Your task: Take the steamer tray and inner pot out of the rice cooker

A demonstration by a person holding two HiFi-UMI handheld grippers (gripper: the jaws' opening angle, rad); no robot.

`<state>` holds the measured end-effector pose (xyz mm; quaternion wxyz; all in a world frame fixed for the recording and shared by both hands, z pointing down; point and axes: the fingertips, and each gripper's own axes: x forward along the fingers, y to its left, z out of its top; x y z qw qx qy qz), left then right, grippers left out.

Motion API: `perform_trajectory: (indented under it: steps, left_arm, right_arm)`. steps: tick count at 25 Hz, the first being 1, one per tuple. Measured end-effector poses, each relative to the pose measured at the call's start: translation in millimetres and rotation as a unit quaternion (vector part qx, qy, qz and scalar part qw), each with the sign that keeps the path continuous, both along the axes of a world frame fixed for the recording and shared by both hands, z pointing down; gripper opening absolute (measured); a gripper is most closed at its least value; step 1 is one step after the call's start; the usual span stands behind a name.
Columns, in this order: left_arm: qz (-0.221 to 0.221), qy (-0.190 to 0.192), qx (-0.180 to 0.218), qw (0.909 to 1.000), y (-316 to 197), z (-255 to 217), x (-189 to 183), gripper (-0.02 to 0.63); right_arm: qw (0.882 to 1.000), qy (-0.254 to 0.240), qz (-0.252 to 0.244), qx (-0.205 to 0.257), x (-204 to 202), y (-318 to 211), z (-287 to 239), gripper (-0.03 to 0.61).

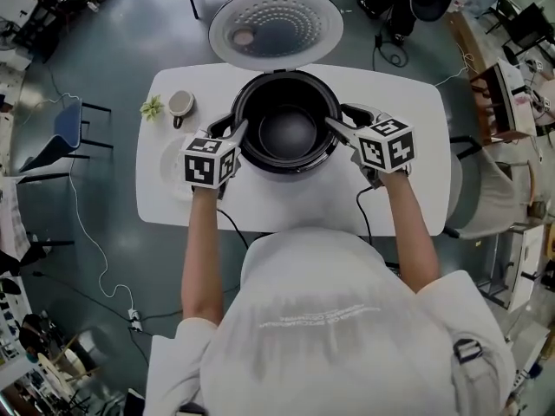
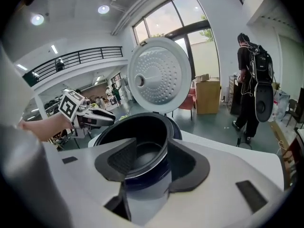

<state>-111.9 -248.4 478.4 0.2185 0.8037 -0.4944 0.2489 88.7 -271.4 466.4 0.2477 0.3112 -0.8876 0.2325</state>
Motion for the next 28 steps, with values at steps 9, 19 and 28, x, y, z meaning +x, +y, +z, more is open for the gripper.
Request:
perform_trajectory:
  steps: [9, 19, 28]
  left_arm:
    - [-0.024, 0.011, -0.021, 0.9994, -7, 19, -4, 0.158]
    - [-0.036, 0.016, -0.013, 0.9991, -12, 19, -3, 0.156]
    - [-0.071, 0.044, -0.005, 0.9965, -13, 19, -4, 0.143]
  right_arm:
    - [1.000, 0.017, 0.006, -0.016, -3, -6, 25, 0.218]
    - [0.999, 0.027, 0.015, -0.011, -6, -12, 38, 0.196]
    - [0.999, -0.012, 0.044, -0.020, -4, -17, 39, 0.167]
